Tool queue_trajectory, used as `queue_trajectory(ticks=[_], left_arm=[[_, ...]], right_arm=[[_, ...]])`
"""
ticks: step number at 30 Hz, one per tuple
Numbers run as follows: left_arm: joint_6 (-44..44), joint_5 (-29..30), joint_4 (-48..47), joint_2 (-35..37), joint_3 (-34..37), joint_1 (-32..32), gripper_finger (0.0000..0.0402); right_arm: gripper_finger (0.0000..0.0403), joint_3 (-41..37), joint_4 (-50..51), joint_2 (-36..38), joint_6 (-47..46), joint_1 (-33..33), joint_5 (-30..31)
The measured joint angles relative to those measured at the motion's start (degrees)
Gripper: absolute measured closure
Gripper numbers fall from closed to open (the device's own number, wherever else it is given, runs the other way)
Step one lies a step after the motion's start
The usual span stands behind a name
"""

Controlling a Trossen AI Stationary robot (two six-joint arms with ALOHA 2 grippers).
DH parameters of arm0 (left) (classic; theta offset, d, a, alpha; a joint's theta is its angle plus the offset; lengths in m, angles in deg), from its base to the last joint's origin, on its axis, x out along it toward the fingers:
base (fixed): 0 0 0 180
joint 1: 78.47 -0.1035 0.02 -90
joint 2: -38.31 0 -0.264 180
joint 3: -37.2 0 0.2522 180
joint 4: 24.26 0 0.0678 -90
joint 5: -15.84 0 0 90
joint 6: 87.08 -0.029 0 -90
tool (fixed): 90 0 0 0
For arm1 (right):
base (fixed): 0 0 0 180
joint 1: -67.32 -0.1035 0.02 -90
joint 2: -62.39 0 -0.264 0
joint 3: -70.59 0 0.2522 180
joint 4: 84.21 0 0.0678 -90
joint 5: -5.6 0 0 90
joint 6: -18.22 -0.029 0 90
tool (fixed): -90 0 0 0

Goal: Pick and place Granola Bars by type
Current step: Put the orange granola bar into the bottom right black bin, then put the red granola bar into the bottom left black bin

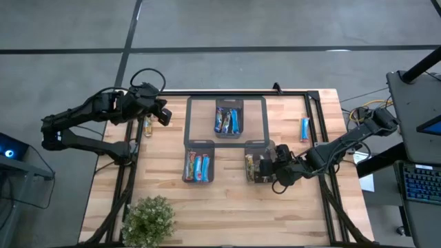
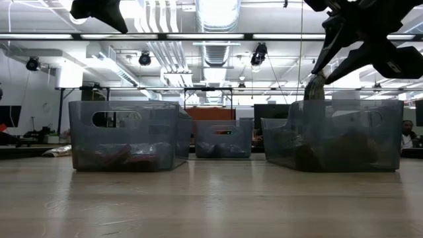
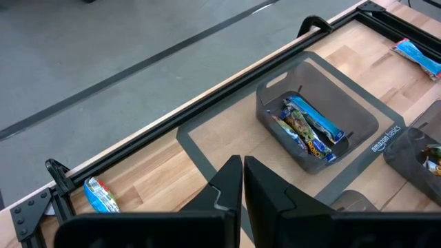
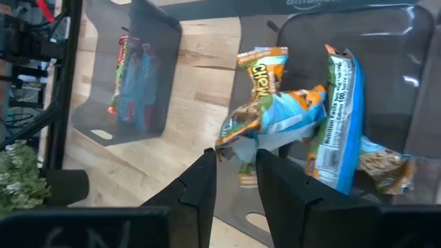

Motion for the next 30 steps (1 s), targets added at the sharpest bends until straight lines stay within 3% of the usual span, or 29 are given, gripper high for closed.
queue_trajectory(ticks=[9, 18, 24, 30], left_arm=[[0.0, 0.0, 0.0, 0.0, 0.0, 0.0, 0.0401], [0.0, 0.0, 0.0, 0.0, 0.0, 0.0, 0.0401], [0.0, 0.0, 0.0, 0.0, 0.0, 0.0, 0.0401], [0.0, 0.0, 0.0, 0.0, 0.0, 0.0, 0.0401]], right_arm=[[0.0261, 0.0, 0.5, 0.0, -0.7, 0.0, -0.2], [0.0248, 0.0, 0.4, 0.0, 0.3, 0.0, -0.2], [0.0275, 0.1, 0.4, 0.0, 1.5, 0.0, 0.2], [0.0342, 0.8, 0.3, 0.0, 3.9, 0.0, 0.4]])
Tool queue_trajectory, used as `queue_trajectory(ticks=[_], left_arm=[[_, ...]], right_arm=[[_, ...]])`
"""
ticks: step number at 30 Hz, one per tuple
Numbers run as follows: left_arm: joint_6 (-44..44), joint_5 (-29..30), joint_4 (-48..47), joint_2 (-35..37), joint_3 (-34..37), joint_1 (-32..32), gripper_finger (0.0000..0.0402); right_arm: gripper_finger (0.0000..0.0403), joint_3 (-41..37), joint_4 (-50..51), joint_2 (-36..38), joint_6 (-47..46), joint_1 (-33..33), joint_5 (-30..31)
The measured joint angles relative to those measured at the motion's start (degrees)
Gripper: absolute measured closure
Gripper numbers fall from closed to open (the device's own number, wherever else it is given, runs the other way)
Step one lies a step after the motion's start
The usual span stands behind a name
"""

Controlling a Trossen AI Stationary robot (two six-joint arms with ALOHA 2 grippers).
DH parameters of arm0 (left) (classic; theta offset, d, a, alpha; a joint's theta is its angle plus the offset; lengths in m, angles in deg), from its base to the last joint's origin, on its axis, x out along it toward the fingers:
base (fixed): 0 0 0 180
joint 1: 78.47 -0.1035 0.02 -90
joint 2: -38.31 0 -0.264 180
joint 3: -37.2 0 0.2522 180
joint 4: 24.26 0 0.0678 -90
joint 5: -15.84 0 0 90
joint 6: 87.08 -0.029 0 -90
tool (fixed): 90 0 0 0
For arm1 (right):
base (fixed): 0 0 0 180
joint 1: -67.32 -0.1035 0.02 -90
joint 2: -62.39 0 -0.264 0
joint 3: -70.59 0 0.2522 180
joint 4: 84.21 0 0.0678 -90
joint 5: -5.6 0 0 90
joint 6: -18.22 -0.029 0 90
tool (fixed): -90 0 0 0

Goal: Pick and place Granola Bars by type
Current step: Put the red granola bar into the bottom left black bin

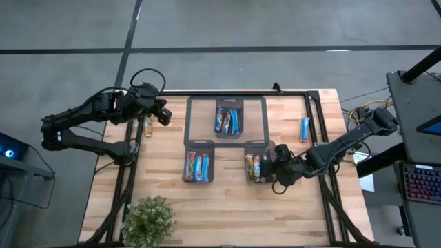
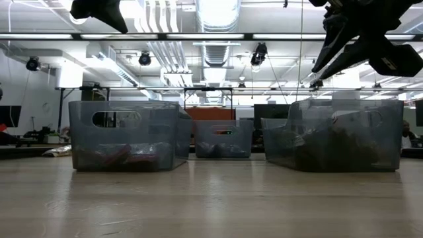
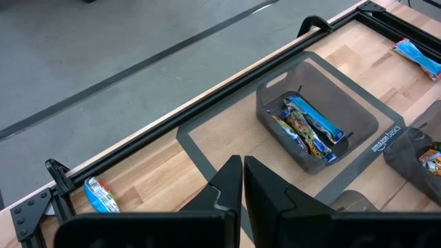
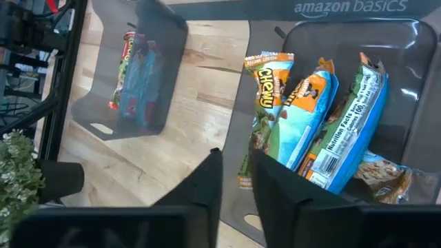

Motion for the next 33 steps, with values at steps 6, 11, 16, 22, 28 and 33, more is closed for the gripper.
queue_trajectory(ticks=[6, 11, 16, 22, 28, 33], left_arm=[[0.0, 0.0, 0.0, 0.0, 0.0, 0.0, 0.0401], [0.0, 0.0, 0.0, 0.0, 0.0, 0.0, 0.0401], [0.0, 0.0, 0.0, 0.0, 0.0, 0.0, 0.0401], [-0.4, 0.0, 0.3, 0.0, 0.0, 0.0, 0.0401], [-5.0, 0.0, 0.6, 0.0, 0.0, 0.0, 0.0401], [-5.2, 0.1, 3.8, 0.0, 0.0, 0.0, 0.0398]], right_arm=[[0.0392, 0.0, -0.2, 0.0, 1.6, 0.0, 0.0], [0.0394, 0.0, -0.3, 0.3, 2.1, 0.0, 0.0], [0.0394, 0.0, -0.3, 1.6, 3.8, 0.0, 0.6], [0.0394, 0.0, -0.3, 4.7, 6.6, 0.0, 2.6], [0.0394, 0.0, -0.4, 9.0, 10.5, 0.0, 5.8], [0.0394, 0.0, -0.3, 12.1, 13.7, 0.0, 8.0]])
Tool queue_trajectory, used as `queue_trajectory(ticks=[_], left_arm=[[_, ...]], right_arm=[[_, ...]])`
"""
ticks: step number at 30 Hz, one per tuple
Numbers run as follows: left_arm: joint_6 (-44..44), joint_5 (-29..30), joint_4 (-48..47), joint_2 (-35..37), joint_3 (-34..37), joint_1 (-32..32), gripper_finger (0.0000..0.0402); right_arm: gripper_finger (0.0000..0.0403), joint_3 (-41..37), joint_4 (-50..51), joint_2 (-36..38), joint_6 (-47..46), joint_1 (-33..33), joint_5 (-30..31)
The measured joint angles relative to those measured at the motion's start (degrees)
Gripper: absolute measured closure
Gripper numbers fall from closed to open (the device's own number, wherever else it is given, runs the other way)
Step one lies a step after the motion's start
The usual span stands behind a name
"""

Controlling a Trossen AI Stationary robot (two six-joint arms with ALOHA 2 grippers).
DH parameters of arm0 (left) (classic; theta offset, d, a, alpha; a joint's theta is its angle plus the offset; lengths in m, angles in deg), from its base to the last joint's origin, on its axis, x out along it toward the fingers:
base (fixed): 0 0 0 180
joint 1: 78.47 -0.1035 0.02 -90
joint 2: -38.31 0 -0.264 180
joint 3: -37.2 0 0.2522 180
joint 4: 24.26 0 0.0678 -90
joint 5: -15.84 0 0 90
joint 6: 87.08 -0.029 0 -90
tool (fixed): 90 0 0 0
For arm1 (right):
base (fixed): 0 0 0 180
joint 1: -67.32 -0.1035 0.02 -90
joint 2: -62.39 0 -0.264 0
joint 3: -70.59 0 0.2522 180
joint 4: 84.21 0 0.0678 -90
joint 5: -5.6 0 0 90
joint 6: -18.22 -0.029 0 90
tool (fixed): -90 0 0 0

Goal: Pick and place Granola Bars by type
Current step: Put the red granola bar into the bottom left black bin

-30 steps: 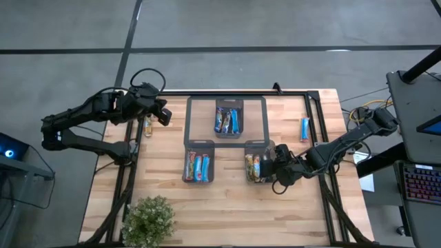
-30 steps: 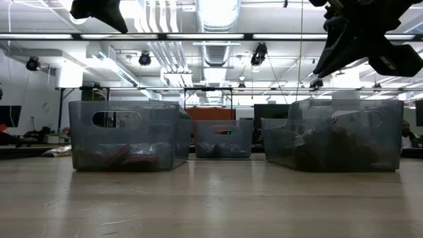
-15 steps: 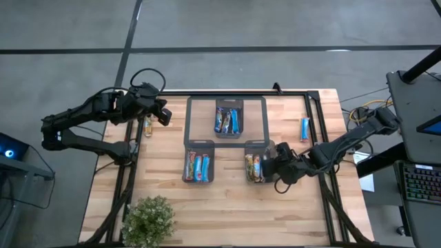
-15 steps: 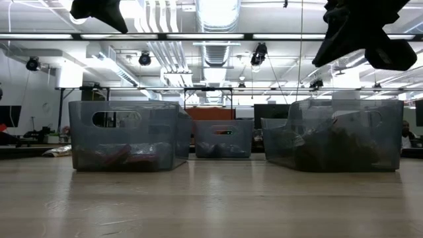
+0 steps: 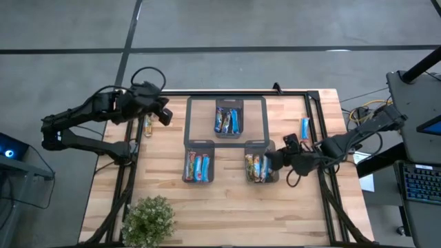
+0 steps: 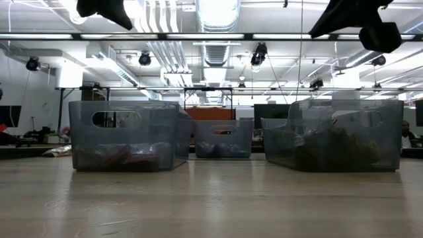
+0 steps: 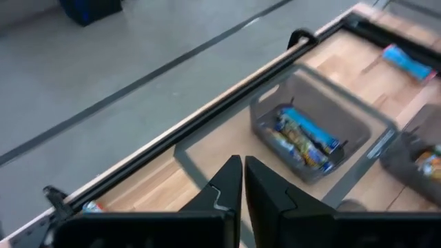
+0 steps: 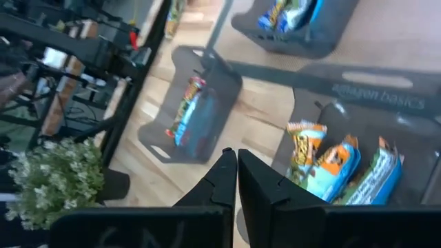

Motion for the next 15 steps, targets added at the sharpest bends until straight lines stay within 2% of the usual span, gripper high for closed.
queue_trajectory(ticks=[4, 15], left_arm=[[-0.5, -1.4, 2.9, 0.0, 0.0, 0.0, 0.0368], [2.3, -3.4, 3.1, -1.0, 0.0, -1.7, 0.0224]], right_arm=[[0.0394, 0.0, 0.1, 1.2, 1.0, 0.0, 0.3], [0.0394, 0.0, 0.4, 1.2, 1.7, 0.0, 0.3]])
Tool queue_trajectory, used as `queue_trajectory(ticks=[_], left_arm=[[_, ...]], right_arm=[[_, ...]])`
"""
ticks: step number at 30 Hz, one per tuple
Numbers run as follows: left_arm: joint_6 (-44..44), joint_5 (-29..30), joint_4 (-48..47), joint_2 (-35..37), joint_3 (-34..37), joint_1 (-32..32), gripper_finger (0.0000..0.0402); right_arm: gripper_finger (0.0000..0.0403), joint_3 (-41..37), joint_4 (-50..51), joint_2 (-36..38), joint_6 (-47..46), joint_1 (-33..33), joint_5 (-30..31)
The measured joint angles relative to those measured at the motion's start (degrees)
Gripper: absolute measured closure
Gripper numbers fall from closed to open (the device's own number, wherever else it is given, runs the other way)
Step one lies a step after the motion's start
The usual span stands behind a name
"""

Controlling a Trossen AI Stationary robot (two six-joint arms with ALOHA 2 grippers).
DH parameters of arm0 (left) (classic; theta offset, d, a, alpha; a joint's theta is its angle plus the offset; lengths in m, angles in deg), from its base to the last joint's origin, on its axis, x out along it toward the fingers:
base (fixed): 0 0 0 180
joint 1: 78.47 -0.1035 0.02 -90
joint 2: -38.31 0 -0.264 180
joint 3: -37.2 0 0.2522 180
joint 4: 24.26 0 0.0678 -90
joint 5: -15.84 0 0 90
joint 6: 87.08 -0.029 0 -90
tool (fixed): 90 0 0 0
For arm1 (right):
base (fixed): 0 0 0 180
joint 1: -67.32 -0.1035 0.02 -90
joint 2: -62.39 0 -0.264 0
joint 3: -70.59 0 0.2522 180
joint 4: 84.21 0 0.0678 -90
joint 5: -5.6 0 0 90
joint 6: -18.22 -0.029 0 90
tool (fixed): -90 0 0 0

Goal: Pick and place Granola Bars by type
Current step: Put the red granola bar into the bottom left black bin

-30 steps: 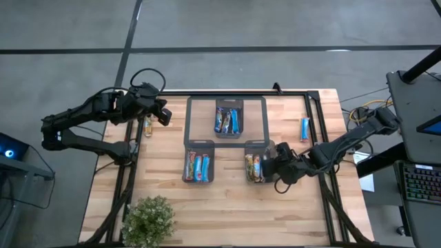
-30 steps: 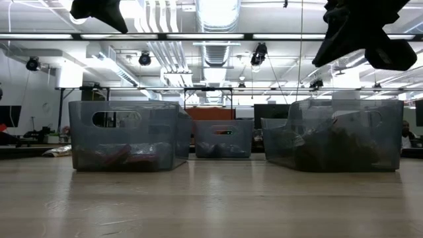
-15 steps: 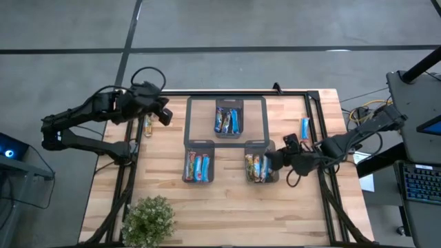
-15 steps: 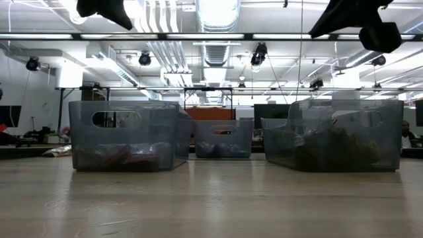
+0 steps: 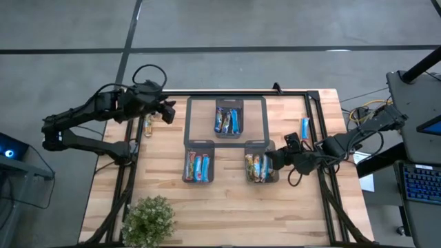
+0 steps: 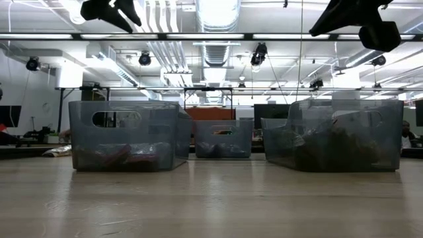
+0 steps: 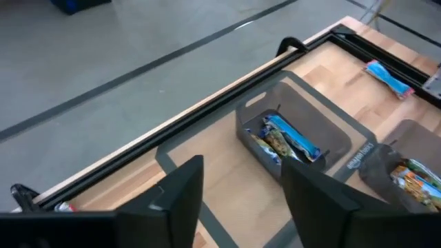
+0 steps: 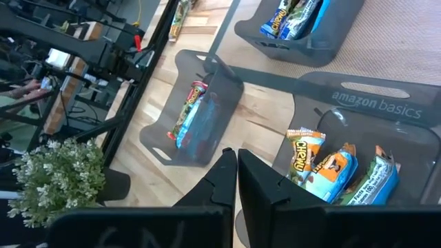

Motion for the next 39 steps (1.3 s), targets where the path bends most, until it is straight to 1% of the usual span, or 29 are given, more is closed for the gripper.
queue_trajectory(ticks=[3, 7, 12, 18, 23, 28, 39], left_arm=[[0.2, -0.2, -0.1, -0.7, 0.0, -1.5, 0.0208], [-0.4, -3.0, -1.5, -2.1, -2.2, -4.5, 0.0205], [-2.7, -4.9, -6.8, -5.3, -8.2, -8.3, 0.0204], [-5.3, -9.7, -16.6, -10.4, -16.9, -14.7, 0.0204], [-7.1, -11.2, -18.4, -13.4, -20.7, -18.7, 0.0204], [-7.1, -15.0, -18.6, -15.0, -21.4, -23.4, 0.0204], [-4.4, -16.6, -22.0, -19.7, -20.8, -33.7, 0.0204]], right_arm=[[0.0394, 0.0, 0.0, 0.0, 0.0, 0.0, -0.1], [0.0394, 0.0, 0.0, 0.2, 0.3, 0.0, -0.1], [0.0394, 0.0, 0.2, 1.1, 2.2, 0.0, -0.2], [0.0394, 0.0, 0.2, 3.5, 6.2, 0.9, -0.2], [0.0394, 0.0, 0.2, 5.3, 9.2, 2.1, -0.2], [0.0394, 0.0, 0.2, 6.5, 11.4, 2.6, -0.2], [0.0394, 0.0, 0.3, 6.8, 11.7, 2.6, -0.2]])
